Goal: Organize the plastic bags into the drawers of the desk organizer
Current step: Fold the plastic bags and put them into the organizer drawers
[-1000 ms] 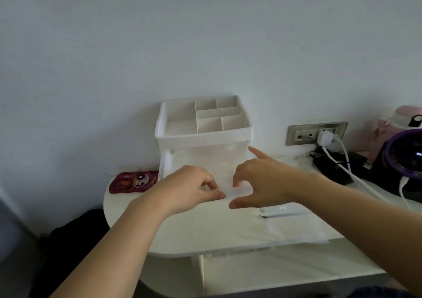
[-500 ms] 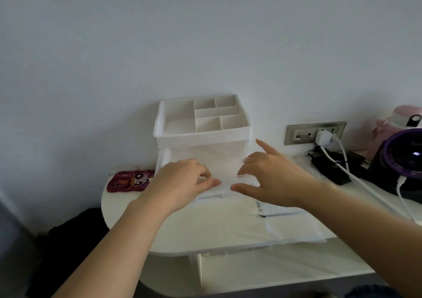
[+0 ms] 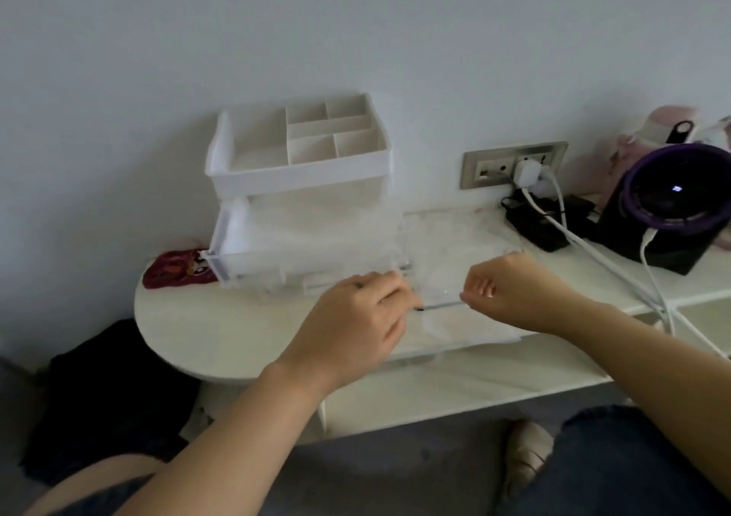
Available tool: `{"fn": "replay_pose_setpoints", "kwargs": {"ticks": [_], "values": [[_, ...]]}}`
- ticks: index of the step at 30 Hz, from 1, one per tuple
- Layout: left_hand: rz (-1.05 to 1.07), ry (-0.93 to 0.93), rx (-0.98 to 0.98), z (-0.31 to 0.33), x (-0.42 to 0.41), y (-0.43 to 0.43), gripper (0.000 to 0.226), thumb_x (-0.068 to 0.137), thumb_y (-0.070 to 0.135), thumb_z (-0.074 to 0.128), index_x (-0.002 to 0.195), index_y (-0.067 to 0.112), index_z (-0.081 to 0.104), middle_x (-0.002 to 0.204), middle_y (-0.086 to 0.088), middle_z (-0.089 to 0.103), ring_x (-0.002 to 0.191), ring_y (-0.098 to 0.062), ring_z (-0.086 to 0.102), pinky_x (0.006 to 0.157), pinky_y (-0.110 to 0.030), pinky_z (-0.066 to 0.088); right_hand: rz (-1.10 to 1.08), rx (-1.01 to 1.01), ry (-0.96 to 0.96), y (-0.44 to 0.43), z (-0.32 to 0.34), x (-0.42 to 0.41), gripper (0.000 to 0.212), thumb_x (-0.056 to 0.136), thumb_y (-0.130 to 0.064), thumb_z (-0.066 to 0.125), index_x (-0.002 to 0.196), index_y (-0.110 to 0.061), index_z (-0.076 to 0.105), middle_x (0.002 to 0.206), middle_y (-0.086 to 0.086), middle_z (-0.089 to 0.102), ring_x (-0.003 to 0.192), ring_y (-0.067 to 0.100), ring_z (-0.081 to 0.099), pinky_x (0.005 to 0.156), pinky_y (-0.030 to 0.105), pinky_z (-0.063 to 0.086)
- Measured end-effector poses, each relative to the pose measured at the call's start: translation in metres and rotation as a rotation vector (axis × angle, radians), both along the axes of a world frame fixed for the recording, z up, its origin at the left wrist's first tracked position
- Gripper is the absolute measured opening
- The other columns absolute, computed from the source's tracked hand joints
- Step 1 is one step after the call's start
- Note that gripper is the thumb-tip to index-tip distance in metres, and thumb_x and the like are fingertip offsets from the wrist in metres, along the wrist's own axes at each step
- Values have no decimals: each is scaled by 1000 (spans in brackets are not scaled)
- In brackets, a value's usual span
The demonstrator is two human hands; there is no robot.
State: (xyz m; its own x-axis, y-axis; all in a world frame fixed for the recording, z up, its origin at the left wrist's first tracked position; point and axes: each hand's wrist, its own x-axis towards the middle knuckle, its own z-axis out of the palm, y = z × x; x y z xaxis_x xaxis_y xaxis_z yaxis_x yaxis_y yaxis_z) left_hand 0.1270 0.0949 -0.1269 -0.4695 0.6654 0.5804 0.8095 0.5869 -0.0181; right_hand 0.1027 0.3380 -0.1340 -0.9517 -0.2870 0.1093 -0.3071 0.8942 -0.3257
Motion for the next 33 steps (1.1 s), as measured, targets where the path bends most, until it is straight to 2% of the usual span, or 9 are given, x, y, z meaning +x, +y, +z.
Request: {"fn": "replay_pose_setpoints", "kwargs": {"ticks": [2, 5, 7, 9, 15, 21, 26, 30, 33], "values": [[30, -214, -96, -16, -3, 17, 22, 89, 15, 54, 104, 17, 71, 108, 1, 62, 92, -18, 61, 79, -33, 51, 1, 88, -84, 5, -9, -1, 15, 86, -37, 59, 92, -29, 70, 84, -21, 66, 84, -8, 60, 68, 5, 39], [145, -466, -218, -45, -16, 30, 33, 94, 30, 50, 126, 26, 58, 147, 1, 36, 131, -19, 37, 107, -31, 32, -9, 264, -145, 7, -23, -2, 51, 84, -50, 59, 130, -31, 53, 132, -12, 53, 122, 10, 47, 99, 27, 40], [178, -528, -294, -58, -23, 35, 36, 94, 34, 49, 129, 29, 54, 153, 1, 26, 136, -20, 31, 109, -29, 26, 20, 346, -198, 7, -29, 1, 71, 78, -56, 63, 140, -31, 40, 142, -10, 42, 128, 13, 41, 103, 32, 37], [190, -562, -323, -66, -27, 36, 34, 93, 35, 49, 127, 29, 53, 151, 2, 30, 131, -21, 39, 105, -29, 28, 42, 401, -234, 6, -33, 3, 76, 76, -52, 68, 142, -30, 36, 144, -9, 38, 126, 15, 44, 101, 33, 40], [193, -590, -324, -80, -33, 33, 46, 93, 36, 50, 137, 27, 42, 151, 2, 32, 132, -21, 37, 106, -28, 27, 20, 367, -163, 2, -29, 0, 22, 93, -28, 54, 114, -24, 63, 123, -1, 55, 103, 22, 57, 85, 32, 47], [212, -593, -347, -86, -37, 32, 55, 93, 40, 48, 144, 24, 34, 154, 4, 28, 138, -16, 30, 110, -31, 23, 15, 250, -194, 9, -22, -2, 8, 88, -29, 62, 85, -24, 68, 93, -8, 62, 91, 15, 60, 76, 28, 48], [221, -597, -367, -87, -38, 32, 53, 94, 40, 47, 143, 25, 34, 155, 8, 24, 140, -12, 26, 111, -31, 22, -26, 117, -259, 13, -26, -5, 24, 80, -27, 72, 64, -27, 53, 76, -17, 53, 86, 10, 57, 75, 29, 49], [204, -621, -342, -81, -34, 32, 39, 92, 37, 50, 130, 28, 41, 148, 6, 35, 131, -16, 38, 106, -33, 28, -59, -29, -334, 19, -23, -6, 25, 76, -27, 77, 61, -26, 57, 75, -14, 59, 77, 2, 57, 64, 18, 44], [208, -656, -371, -77, -31, 34, 39, 93, 36, 50, 130, 29, 41, 150, 5, 33, 134, -17, 35, 110, -37, 26, -53, -115, -341, 26, -12, -4, 23, 76, -30, 77, 63, -23, 60, 68, -11, 63, 62, -3, 57, 57, 9, 42]]}}
